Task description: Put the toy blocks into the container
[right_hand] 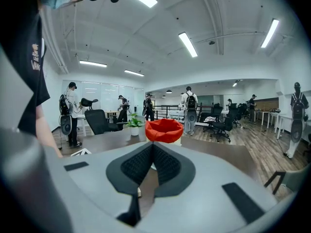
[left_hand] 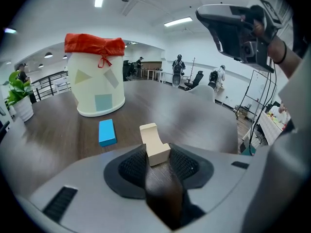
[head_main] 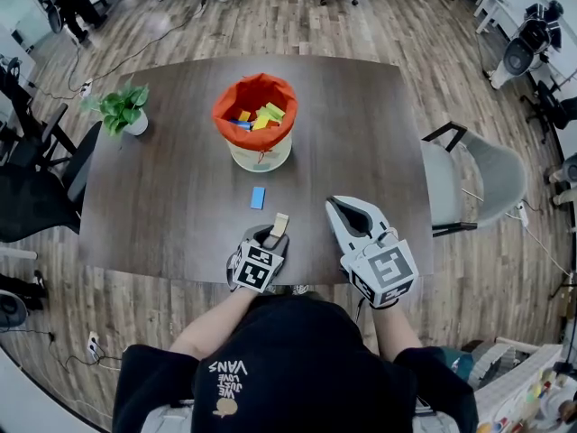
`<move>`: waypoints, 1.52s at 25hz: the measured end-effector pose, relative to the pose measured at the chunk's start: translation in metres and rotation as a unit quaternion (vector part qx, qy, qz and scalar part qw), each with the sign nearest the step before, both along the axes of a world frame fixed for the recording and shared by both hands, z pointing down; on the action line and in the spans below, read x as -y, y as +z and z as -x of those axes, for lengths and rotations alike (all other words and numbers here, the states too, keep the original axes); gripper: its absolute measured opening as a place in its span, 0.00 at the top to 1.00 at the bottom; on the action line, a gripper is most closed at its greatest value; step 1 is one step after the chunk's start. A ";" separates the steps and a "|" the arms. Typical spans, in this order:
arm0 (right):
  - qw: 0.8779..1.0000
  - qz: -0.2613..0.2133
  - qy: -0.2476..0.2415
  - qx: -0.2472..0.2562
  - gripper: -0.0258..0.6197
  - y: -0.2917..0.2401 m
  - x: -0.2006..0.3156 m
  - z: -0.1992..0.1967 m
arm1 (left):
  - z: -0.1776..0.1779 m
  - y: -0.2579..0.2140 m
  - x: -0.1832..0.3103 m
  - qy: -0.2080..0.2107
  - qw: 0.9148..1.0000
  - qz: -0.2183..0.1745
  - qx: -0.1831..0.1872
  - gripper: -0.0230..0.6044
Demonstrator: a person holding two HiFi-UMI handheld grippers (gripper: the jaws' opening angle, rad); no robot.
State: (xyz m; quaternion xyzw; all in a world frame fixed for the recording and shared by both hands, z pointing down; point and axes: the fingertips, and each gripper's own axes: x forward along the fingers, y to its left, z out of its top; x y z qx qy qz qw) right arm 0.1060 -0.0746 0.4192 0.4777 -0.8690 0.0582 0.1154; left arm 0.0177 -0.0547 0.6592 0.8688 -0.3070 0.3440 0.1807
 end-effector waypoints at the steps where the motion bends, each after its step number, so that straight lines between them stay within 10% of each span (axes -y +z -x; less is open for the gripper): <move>1: 1.000 0.000 -0.002 0.000 0.93 0.000 0.000 0.001 | 0.002 -0.001 0.000 -0.004 1.000 -0.001 -0.001 0.71; 38: 0.999 -0.017 -0.029 -0.005 0.93 -0.016 0.024 0.022 | 0.004 -0.224 0.132 -0.020 0.964 -0.236 -0.125 0.71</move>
